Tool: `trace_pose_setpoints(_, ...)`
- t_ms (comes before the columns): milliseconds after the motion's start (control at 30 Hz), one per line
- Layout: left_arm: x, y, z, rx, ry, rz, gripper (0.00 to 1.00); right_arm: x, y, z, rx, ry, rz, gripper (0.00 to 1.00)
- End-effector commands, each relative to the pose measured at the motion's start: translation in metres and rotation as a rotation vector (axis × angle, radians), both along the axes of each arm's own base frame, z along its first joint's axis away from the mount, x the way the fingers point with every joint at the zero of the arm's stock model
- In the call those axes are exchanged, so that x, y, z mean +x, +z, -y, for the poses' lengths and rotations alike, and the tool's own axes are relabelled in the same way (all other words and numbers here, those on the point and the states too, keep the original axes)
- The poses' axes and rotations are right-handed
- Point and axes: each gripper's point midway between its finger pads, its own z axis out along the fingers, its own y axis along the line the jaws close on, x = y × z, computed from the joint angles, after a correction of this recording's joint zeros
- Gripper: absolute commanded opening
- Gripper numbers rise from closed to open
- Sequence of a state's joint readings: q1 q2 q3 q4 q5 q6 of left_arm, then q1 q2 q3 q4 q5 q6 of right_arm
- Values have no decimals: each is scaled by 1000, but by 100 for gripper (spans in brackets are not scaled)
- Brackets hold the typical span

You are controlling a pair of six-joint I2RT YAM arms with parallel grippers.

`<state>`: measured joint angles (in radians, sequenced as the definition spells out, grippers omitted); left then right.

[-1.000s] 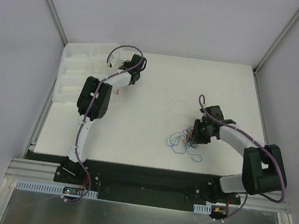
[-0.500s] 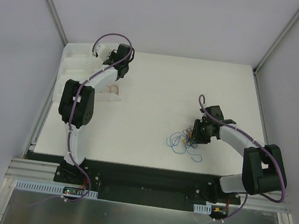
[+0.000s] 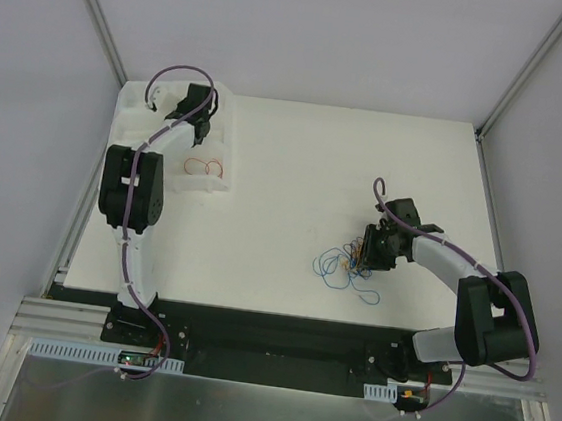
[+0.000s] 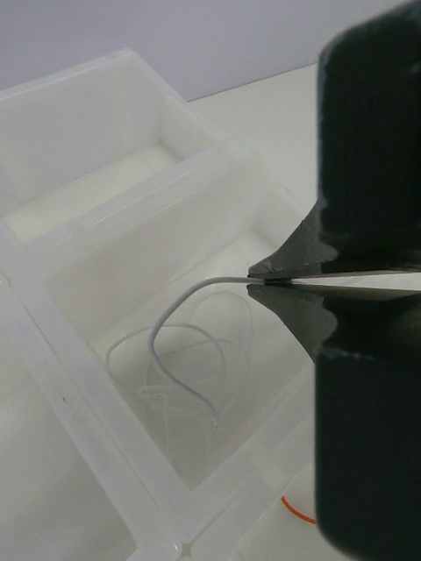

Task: Untangle the cables

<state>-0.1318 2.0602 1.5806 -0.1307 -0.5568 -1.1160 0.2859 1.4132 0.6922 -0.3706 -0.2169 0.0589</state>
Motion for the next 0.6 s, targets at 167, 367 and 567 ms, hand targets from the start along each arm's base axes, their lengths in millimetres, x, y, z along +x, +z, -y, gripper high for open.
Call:
trace_pose_setpoints(167,-5,28,5,-15,-104,-5,34,-12,-10,9,-57,17,-54,32)
trace_pose_setpoints(367,-36,77,10,-15,-170,54,43,-12,-10,9,-58,15,-54,32)
trace_pose_setpoints(567,-60,106,1,78,-261,56,55,-12,-10,9,-62,15,-53,32)
